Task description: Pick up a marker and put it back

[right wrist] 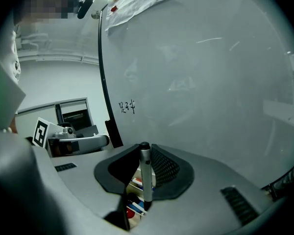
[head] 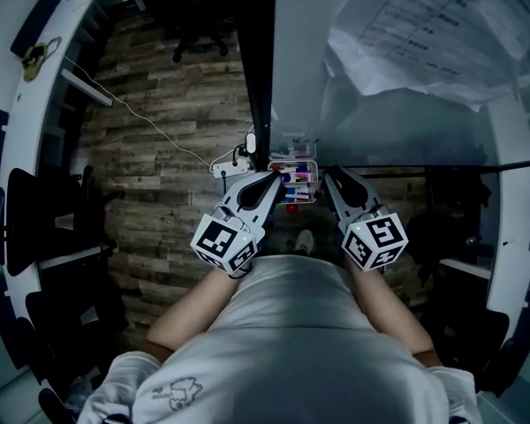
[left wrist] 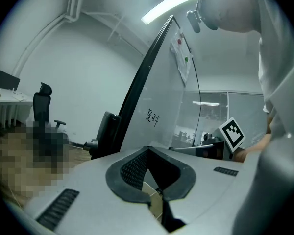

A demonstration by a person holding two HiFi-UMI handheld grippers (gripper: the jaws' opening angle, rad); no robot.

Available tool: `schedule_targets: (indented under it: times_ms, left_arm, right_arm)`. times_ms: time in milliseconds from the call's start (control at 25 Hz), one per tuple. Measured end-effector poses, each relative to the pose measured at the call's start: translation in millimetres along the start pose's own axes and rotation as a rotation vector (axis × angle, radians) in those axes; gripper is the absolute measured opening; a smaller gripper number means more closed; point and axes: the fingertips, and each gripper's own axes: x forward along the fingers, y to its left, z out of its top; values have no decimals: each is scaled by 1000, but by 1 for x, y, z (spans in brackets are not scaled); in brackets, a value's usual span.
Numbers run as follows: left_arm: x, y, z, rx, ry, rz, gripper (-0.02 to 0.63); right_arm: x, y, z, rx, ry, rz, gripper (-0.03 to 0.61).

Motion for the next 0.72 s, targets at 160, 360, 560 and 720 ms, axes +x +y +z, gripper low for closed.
schedule_targets:
  times_ms: [160, 360, 560, 720]
  left_arm:
    - [-2, 5, -6, -15, 12, 13, 5]
    - [-1, 10, -6, -18, 13, 27, 5]
    - [0, 15, -1, -12, 3, 37, 5]
    - [0, 19, 3, -12, -4, 43, 5]
  right_arm:
    - [7, 1, -3, 0, 5, 11, 74]
    - [15, 2, 0, 1, 6, 34, 74]
    - [22, 5, 11, -22, -7, 52, 74]
    - [28, 6, 15, -27, -6, 59, 74]
